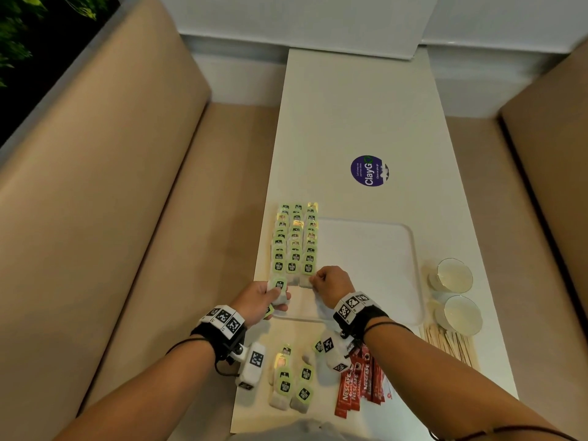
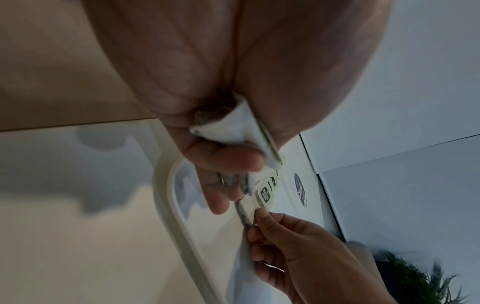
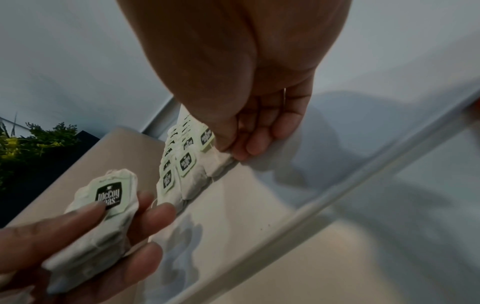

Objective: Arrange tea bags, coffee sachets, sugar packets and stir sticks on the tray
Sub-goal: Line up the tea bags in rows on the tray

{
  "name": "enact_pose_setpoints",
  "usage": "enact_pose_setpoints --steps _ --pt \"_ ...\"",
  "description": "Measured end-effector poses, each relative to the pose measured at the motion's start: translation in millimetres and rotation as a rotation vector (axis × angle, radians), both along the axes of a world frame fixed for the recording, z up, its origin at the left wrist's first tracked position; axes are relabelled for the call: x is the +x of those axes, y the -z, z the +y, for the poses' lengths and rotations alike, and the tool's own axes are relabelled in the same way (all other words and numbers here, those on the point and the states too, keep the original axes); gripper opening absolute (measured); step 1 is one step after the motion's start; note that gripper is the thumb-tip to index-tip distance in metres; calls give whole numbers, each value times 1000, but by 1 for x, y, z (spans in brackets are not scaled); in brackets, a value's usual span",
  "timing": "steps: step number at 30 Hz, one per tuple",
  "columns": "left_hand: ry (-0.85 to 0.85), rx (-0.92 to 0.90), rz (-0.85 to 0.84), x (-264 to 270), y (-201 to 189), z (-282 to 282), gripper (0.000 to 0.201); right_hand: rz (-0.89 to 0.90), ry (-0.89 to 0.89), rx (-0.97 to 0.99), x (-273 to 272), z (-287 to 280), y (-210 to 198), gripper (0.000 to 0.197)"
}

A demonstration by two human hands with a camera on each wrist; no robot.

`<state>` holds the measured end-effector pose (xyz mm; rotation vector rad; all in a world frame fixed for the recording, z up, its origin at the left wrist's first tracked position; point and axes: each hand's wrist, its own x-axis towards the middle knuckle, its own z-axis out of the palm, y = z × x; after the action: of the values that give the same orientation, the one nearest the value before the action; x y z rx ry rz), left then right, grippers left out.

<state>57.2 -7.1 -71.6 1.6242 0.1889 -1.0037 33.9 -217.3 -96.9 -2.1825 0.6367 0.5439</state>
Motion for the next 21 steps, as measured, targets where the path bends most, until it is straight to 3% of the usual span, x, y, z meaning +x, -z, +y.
enact_pose_setpoints --steps 5,11,16,21 --pt "1 36 -48 2 8 3 22 -18 74 10 2 0 2 14" --pt "-7 39 -67 1 7 1 13 -84 98 13 -6 3 -7 20" --pt "-25 45 -91 0 6 3 11 -148 -156 199 -18 19 -22 40" --pt "-47 39 -125 1 4 7 15 -117 -269 230 -23 35 -25 43"
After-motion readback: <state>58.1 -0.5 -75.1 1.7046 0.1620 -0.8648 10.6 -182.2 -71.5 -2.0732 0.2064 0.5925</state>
